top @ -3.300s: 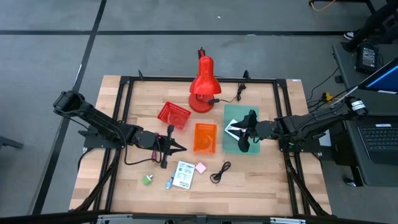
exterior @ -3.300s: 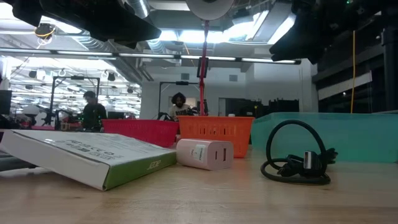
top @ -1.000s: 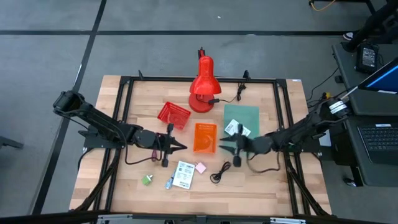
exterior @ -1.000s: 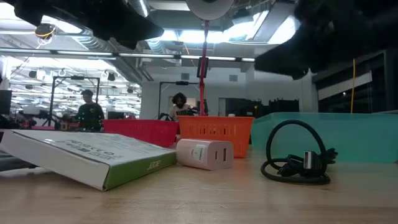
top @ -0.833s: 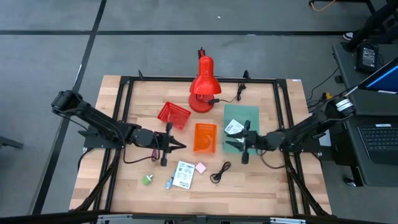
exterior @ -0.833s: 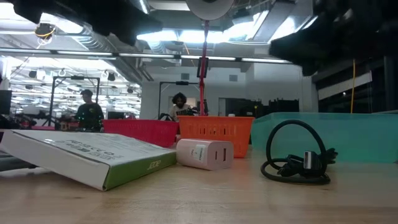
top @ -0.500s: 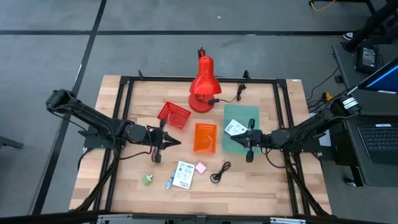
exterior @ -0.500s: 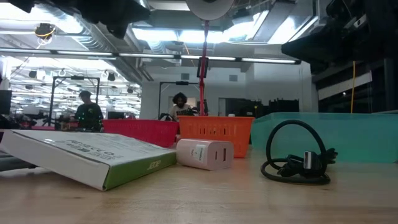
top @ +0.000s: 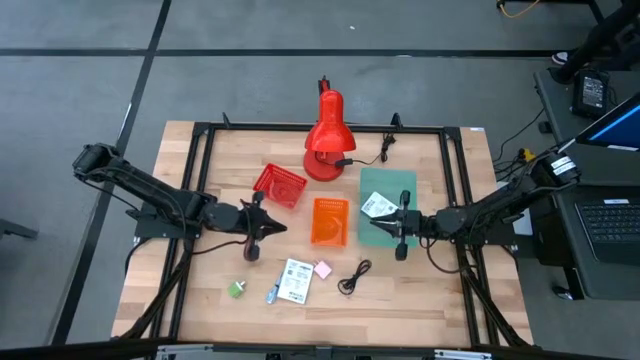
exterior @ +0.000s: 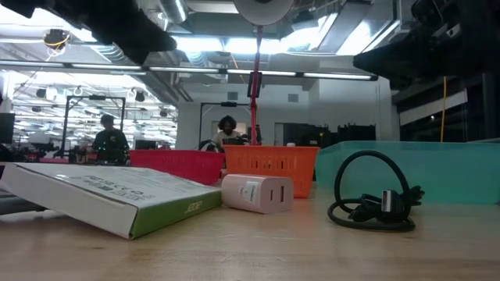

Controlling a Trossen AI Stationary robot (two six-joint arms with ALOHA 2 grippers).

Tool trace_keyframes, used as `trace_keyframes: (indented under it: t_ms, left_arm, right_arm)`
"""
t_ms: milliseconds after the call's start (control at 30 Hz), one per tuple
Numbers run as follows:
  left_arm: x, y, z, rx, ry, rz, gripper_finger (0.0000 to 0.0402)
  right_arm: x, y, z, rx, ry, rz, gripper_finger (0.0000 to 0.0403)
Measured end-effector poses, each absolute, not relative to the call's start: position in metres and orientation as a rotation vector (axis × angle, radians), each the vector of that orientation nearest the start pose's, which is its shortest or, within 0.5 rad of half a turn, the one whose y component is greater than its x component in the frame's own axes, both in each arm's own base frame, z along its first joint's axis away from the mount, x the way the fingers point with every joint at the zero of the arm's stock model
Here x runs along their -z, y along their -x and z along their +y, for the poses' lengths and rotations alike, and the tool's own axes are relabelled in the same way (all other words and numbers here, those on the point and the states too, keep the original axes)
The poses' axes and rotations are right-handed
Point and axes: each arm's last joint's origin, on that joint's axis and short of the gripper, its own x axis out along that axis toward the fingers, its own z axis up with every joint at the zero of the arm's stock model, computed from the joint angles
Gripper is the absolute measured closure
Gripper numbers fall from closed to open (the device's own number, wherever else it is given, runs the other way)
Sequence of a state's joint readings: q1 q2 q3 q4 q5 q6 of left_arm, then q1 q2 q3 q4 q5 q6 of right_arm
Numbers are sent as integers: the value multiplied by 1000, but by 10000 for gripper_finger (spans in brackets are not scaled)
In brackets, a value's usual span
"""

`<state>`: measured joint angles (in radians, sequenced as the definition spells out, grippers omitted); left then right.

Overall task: Pick and place items into bin
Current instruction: Put the purple USB cable into the red bin

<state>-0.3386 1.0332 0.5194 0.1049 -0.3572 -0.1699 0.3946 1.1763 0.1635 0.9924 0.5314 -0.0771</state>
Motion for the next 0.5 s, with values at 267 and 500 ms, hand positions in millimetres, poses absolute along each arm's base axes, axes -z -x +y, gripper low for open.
trace_keyframes:
  t_ms: [267, 500]
  left_arm:
    - [-233, -202, -58, -197, 127, 557, 325]
    - [-244, -194, -55, -301, 252, 689, 286]
  right_arm:
    - [-169, -185, 54, 172, 68, 23, 385]
    - [-169, -187, 47, 209, 65, 24, 369]
